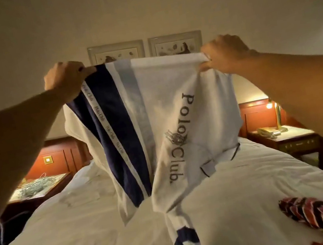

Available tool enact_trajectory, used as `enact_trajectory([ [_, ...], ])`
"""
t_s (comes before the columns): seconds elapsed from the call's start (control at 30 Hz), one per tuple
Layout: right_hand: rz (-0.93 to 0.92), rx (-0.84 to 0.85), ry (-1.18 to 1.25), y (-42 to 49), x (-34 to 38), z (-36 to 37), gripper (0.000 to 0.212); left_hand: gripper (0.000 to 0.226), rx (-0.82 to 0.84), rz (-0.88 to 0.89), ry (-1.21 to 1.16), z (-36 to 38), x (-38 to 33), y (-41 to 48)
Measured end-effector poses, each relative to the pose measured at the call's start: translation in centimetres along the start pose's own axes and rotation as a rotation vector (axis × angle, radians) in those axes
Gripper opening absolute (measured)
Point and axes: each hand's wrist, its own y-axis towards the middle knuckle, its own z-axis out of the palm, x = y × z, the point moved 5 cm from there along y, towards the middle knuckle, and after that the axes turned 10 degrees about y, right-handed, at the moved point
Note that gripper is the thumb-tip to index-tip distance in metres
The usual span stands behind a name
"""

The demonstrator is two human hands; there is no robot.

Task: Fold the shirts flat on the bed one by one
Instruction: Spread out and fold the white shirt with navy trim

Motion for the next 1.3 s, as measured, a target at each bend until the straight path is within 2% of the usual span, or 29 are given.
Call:
enact_trajectory([
  [0.13, -0.028, 0.239, -0.012, -5.2, 1.8, 2.7, 0.050, 0.050, 0.122, 0.131, 0.030, 1.6, 0.4, -5.8],
  [0.23, -0.010, 0.486, 0.009, -13.4, 4.5, 6.6, 0.043, 0.045, 0.333, 0.207, -0.059, 4.8, 0.5, -15.2],
  [0.3, 0.022, 0.767, 0.064, -20.6, 6.8, 9.6, 0.040, 0.045, 0.611, 0.219, -0.137, 7.0, 0.3, -23.6],
  [0.37, 0.132, 1.090, 0.249, -28.4, 9.0, 11.9, 0.038, 0.051, 0.927, 0.162, -0.140, 8.5, 0.5, -32.7],
  [0.43, 0.317, 1.344, 0.564, -35.4, 10.8, 13.6, 0.039, 0.058, 1.227, -0.001, -0.181, 9.6, 1.7, -41.3],
  [0.47, 0.396, 1.401, 0.680, -38.3, 11.5, 14.2, 0.042, 0.058, 1.365, -0.124, -0.260, 9.8, 2.4, -45.4],
  [0.5, 0.450, 1.414, 0.734, -40.9, 11.8, 14.8, 0.045, 0.057, 1.457, -0.232, -0.321, 9.7, 3.1, -49.2],
  [0.57, 0.537, 1.375, 0.756, -45.3, 11.9, 16.6, 0.047, 0.051, 1.495, -0.352, -0.301, 9.6, 4.8, -55.2],
  [0.63, 0.615, 1.287, 0.754, -49.2, 11.5, 19.0, 0.049, 0.048, 1.440, -0.428, -0.249, 10.1, 5.9, -59.7],
  [0.77, 0.614, 1.102, 0.670, -56.4, 10.9, 23.4, 0.058, 0.049, 1.248, -0.471, -0.077, 11.7, 6.0, -65.7],
  [0.83, 0.682, 1.046, 0.657, -60.1, 10.9, 24.9, 0.066, 0.049, 1.184, -0.525, -0.063, 12.4, 5.4, -67.6],
  [0.9, 0.718, 1.027, 0.550, -63.5, 10.8, 26.1, 0.069, 0.054, 1.201, -0.482, 0.018, 13.0, 4.6, -68.7],
  [1.0, 0.646, 0.989, 0.378, -66.2, 11.7, 26.7, 0.064, 0.068, 1.170, -0.364, 0.187, 13.0, 4.1, -68.3],
  [1.07, 0.634, 0.954, 0.349, -66.4, 12.2, 26.5, 0.063, 0.075, 1.143, -0.329, 0.176, 13.2, 4.2, -68.0],
  [1.17, 0.627, 0.949, 0.333, -66.4, 12.3, 26.2, 0.063, 0.068, 1.142, -0.360, 0.174, 13.7, 5.1, -69.0],
  [1.3, 0.599, 0.913, 0.351, -66.6, 12.7, 25.6, 0.066, 0.065, 1.100, -0.258, 0.191, 14.6, 4.8, -69.5],
])
